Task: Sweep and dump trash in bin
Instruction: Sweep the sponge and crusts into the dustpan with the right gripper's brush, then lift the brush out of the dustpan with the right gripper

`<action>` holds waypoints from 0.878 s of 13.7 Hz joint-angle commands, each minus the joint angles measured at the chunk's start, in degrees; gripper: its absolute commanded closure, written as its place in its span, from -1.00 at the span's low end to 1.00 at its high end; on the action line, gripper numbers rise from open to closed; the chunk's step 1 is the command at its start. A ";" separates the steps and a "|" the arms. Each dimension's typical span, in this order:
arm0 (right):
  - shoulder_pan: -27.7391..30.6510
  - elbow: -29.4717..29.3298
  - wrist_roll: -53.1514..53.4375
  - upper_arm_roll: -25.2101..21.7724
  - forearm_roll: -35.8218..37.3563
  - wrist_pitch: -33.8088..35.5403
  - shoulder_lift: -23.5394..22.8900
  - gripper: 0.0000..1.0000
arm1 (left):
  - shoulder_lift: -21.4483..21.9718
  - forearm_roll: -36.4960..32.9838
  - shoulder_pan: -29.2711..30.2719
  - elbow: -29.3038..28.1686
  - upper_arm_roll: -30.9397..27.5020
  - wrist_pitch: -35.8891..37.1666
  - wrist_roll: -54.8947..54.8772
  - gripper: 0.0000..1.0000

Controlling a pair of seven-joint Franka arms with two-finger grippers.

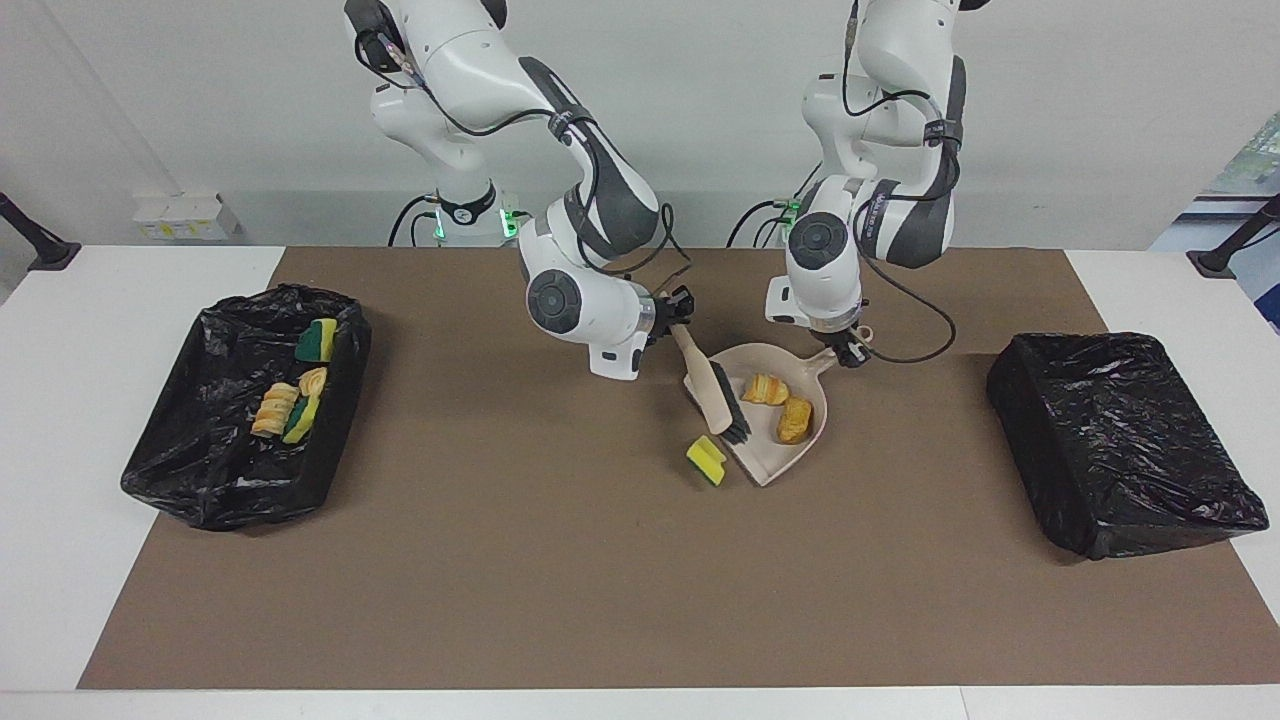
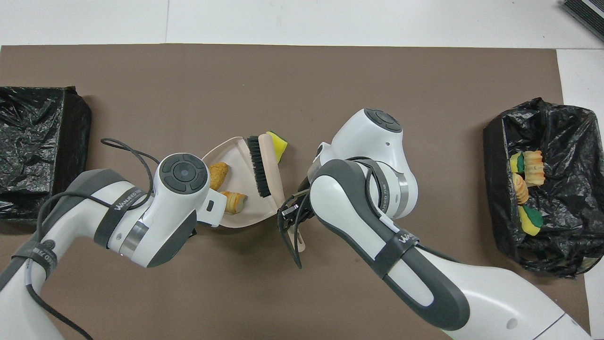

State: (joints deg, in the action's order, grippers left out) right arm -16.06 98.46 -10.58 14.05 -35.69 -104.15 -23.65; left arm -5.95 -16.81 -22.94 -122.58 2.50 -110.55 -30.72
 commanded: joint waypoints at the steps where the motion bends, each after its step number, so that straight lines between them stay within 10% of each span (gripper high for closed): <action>1: 0.59 2.27 1.09 0.63 -0.35 -1.14 2.12 1.00 | 1.12 -0.94 0.09 -2.05 0.05 0.07 0.39 1.00; 12: 3.05 -2.90 11.46 0.28 31.55 7.02 -0.07 1.00 | 1.65 -1.03 0.00 -2.14 0.05 1.92 0.48 1.00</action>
State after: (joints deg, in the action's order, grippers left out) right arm -14.02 97.52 -0.59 13.90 -7.18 -100.03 -23.52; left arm -5.77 -16.81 -22.88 -122.71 2.59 -109.28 -30.71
